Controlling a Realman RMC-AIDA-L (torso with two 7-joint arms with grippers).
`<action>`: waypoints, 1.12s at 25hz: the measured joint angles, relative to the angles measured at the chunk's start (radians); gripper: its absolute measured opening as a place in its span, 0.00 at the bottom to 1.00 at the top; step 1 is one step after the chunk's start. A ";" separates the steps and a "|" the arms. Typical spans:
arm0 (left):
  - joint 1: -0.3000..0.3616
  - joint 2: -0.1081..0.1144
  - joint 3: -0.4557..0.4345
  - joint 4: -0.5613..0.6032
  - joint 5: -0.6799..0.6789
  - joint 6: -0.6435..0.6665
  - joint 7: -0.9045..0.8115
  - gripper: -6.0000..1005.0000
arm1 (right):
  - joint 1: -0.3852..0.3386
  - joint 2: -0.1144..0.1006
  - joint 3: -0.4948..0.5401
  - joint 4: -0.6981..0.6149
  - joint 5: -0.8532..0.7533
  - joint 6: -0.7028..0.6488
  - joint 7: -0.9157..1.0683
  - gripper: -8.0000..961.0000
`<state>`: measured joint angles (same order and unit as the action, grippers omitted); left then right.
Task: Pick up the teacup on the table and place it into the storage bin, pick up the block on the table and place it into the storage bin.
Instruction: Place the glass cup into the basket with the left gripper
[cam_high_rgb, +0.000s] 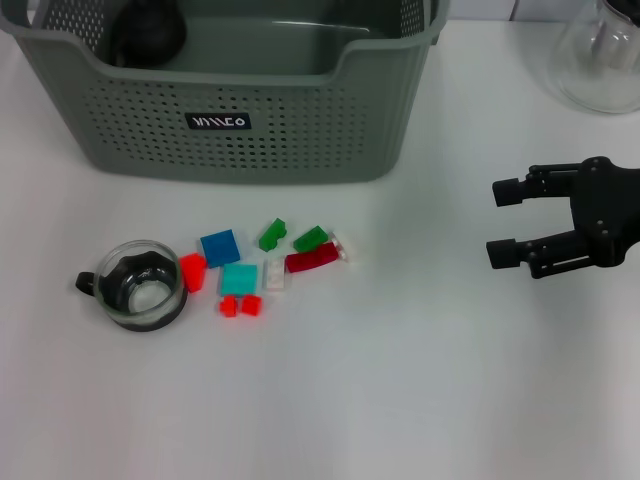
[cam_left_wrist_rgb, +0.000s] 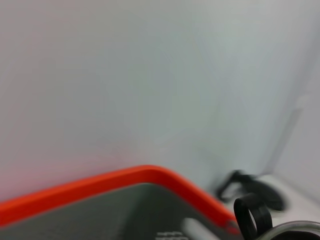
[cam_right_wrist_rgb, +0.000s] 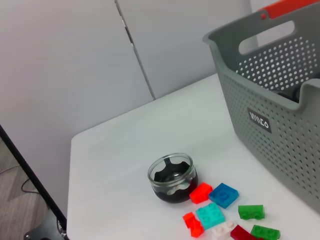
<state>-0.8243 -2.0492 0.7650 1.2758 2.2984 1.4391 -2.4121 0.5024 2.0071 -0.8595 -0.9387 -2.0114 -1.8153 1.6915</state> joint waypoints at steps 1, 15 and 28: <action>-0.014 0.006 0.029 -0.020 0.033 -0.040 -0.021 0.06 | 0.000 0.000 0.002 0.000 0.000 0.000 0.000 0.96; -0.275 0.013 0.232 -0.318 0.556 -0.252 -0.277 0.06 | 0.010 0.001 -0.003 0.018 -0.002 0.003 0.000 0.96; -0.295 0.030 0.296 -0.550 0.560 -0.415 -0.311 0.06 | 0.094 0.016 -0.005 0.090 -0.059 0.002 0.020 0.96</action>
<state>-1.1197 -2.0195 1.0611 0.7256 2.8581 1.0242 -2.7232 0.5966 2.0235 -0.8648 -0.8487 -2.0707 -1.8130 1.7112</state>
